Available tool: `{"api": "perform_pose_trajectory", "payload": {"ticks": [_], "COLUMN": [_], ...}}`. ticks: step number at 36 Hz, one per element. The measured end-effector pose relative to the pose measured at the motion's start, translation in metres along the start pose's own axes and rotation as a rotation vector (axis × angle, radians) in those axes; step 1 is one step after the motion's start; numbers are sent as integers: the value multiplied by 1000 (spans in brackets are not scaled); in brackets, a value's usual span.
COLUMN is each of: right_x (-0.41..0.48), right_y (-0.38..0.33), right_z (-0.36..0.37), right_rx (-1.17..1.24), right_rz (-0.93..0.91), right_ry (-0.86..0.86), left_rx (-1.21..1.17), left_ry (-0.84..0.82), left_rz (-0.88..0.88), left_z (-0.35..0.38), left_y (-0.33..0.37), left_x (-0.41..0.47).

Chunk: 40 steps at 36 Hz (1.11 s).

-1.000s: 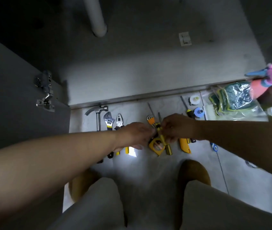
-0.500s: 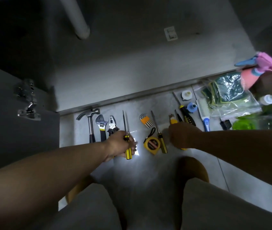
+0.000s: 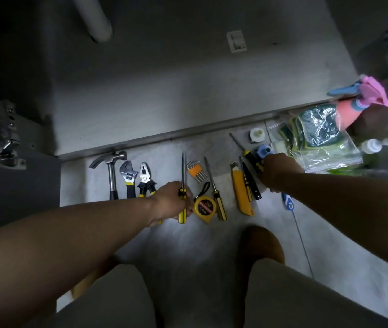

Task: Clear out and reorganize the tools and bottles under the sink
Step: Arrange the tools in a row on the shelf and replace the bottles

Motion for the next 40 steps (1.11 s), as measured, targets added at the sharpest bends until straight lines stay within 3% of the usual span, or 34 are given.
{"api": "perform_pose_trajectory", "payload": {"ticks": [4,10,15,18,22,28,34,37,40], "right_x": [-4,-69,-123,-139,-147,-134,-128,-119,-110], "right_y": [-9,-53,-110,-139,-160,-155,-154,-159,-165], "right_z": [9,45,66,66,61,53,59,55,57], "right_rx": [192,539,663,735,721,752,797,569,295], "right_rz": [-46,-110,-265,-336,-399,-300,-255,-335,-383], "right_ry": [-105,-672,-810,-830,-863,-835,-784,-585,-473], "left_rx": [-56,-146,-334,-421,-438,-563,-703,-737,-535], "left_ry": [55,58,84,14,78,162,124,95,146], "left_rz": [16,159,106,68,102,79,87,72,91], "left_z": [-8,-13,-9,-4,-13,-22,-13,-10,-18], "left_y": [0,12,7,6,2,-10,-17,-18,-23], "left_x": [-1,-13,-23,-30,-31,-31,-33,-34,-33]}}
Point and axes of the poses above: each hand's wrist, its own x-axis towards the middle knuckle, its own z-axis out of the palm, y = z × x, the point moved 8 cm from there along x, towards the middle knuckle, and after that the axes turned 10 degrees about z, right-handed, at the moved point
